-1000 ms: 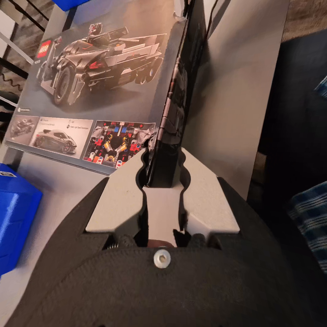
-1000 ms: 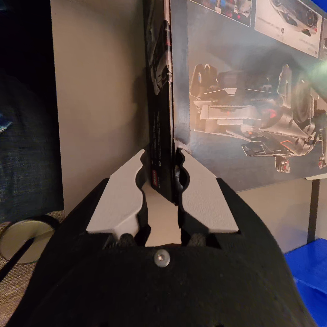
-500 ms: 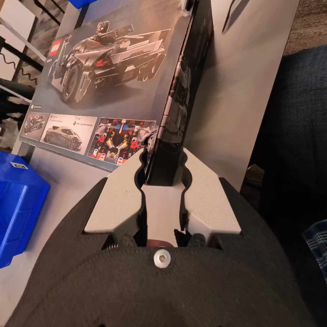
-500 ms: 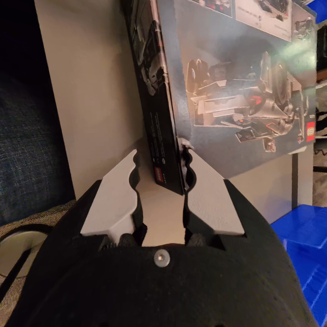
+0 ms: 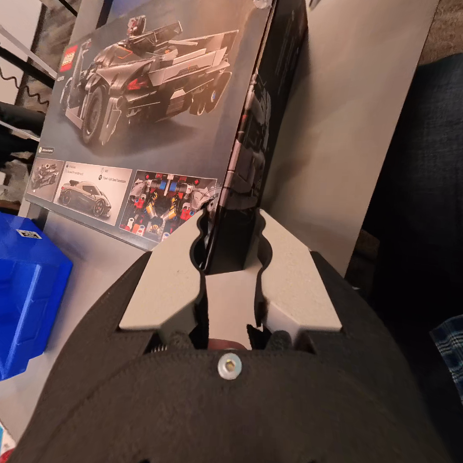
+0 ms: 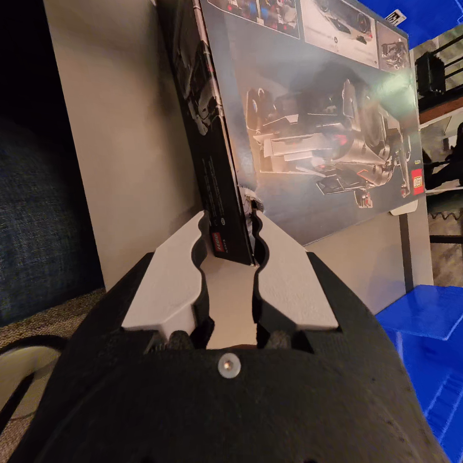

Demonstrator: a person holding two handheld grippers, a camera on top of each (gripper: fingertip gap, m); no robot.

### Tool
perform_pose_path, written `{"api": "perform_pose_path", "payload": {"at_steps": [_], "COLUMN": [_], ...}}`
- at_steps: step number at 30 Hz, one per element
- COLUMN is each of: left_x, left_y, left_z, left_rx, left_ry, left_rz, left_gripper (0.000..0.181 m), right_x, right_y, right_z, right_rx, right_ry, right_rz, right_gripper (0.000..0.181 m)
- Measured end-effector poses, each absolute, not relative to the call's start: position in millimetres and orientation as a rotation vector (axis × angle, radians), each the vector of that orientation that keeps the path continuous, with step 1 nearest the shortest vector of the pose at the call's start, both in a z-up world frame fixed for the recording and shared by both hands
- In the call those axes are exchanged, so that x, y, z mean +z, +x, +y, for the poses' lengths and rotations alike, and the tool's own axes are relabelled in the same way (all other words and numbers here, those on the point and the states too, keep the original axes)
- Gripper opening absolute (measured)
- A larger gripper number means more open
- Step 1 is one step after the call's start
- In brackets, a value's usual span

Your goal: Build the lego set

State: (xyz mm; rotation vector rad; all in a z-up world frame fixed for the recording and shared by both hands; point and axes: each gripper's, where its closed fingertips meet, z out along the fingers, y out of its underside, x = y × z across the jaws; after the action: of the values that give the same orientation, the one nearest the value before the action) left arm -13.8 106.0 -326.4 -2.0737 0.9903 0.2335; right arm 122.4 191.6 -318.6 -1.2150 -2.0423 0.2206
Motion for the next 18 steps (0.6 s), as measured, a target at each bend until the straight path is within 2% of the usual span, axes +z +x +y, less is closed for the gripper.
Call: {"api": "perform_pose_path", "payload": {"at_steps": [4,8,11,14,18], "left_x": [-329.0,-332.2,-334.0,-334.6,-336.5], "left_y": [-13.4,-13.2,-13.1,-15.8,-16.3], "left_z": [107.8,108.3,110.0,114.3,115.2], "left_rx": [0.227,0.264,0.268,0.302,0.301], "left_ry": [-2.087,-2.076,-2.082,-2.099,-2.144], "left_rz": [1.009,1.023,1.021,1.044,1.083], "left_gripper": [0.033,0.035,0.034,0.024,0.021], "right_x": [-327.7,-331.5,-336.4,-337.6,-339.5], "right_y": [117.5,112.0,110.3,109.9,110.2], "right_z": [194.0,199.4,198.5,198.5,197.9], "right_rx": [0.132,0.075,0.081,0.105,0.118], "right_ry": [-1.192,-1.174,-1.187,-1.218,-1.256], "right_rz": [-2.105,-2.101,-2.116,-2.150,-2.213], "right_gripper": [0.032,0.022,0.023,0.020,0.018]}}
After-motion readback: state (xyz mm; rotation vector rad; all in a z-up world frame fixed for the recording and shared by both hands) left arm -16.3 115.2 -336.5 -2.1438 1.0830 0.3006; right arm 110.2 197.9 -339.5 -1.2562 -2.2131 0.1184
